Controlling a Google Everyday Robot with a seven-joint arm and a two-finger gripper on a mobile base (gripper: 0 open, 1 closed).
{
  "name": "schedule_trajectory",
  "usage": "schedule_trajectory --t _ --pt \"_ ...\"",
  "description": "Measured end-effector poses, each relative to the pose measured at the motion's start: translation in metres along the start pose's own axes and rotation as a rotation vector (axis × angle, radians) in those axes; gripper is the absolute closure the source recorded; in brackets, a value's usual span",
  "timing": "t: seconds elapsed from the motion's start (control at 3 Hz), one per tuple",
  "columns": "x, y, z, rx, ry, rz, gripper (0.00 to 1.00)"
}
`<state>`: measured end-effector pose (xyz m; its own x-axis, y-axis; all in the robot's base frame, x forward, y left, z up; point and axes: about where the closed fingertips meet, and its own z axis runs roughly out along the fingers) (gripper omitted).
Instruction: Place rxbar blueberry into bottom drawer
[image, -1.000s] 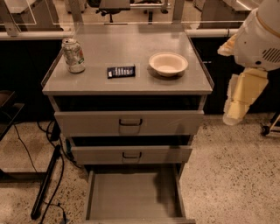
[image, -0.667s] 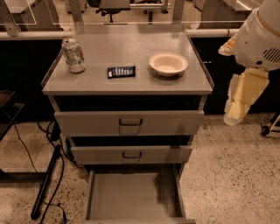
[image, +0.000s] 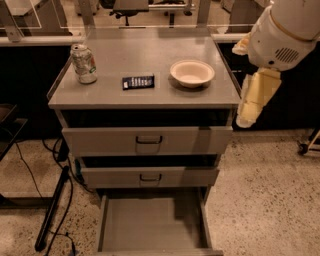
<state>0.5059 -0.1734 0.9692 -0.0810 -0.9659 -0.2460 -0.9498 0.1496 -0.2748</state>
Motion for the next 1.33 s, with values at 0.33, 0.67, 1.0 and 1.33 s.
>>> schedule_trajectory --t 0.33,0.67,1.0,1.33 --pt "-0.022 -0.034 0.021 -0.007 -0.025 -0.044 0.00" --pt "-0.023 -0.034 0.021 -0.007 -0.028 -0.044 0.00" --pt "-0.045 -0.055 0.024 0.009 -0.072 -0.074 0.00" --pt "-0.072 -0.091 0.040 0.010 -0.099 -0.116 0.00"
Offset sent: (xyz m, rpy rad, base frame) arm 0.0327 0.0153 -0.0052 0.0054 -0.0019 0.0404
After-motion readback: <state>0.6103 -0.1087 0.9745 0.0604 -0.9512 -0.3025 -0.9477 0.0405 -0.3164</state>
